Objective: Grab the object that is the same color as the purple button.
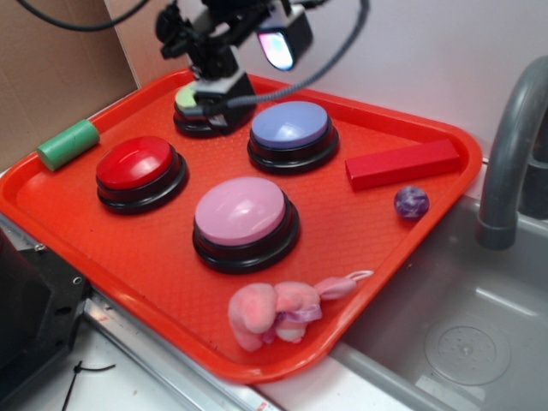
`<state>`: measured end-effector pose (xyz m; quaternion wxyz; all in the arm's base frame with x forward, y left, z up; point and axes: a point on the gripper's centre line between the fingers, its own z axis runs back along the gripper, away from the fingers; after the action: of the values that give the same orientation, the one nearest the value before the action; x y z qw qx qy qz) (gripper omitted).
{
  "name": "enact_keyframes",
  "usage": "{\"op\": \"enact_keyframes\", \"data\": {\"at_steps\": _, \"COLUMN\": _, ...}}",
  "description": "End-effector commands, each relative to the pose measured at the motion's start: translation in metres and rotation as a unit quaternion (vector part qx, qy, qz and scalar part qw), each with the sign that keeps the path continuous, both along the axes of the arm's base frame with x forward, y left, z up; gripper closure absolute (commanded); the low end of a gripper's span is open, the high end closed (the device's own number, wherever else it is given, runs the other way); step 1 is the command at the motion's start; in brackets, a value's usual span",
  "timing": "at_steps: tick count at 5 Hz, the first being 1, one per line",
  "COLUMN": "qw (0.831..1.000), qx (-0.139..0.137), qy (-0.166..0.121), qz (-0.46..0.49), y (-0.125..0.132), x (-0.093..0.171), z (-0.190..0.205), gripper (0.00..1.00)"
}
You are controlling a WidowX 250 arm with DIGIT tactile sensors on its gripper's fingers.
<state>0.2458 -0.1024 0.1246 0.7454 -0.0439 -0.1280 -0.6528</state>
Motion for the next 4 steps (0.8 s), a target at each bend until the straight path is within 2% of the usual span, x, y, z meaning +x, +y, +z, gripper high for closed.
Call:
{"op": "enact_keyframes", "data": {"at_steps": 1, "qw": 0.997, "qx": -0.070, "qy": -0.034, "qz": -0.010, "y": -0.025, "x": 0.022, "z": 0.000, "gripper": 0.00}}
{"op": "enact_keyframes", "data": {"at_steps": 3, "qw": 0.998, "qx": -0.061, "qy": -0.011, "qz": -0.025, "y": -0.048, "x": 0.041, "z": -0.032, "gripper": 0.00}}
{"op": "enact_keyframes", "data": {"at_steps": 4, "qw": 0.997, "qx": -0.068, "qy": -0.005, "qz": -0.042, "y": -0.063, "x": 0.042, "z": -0.047, "gripper": 0.00}}
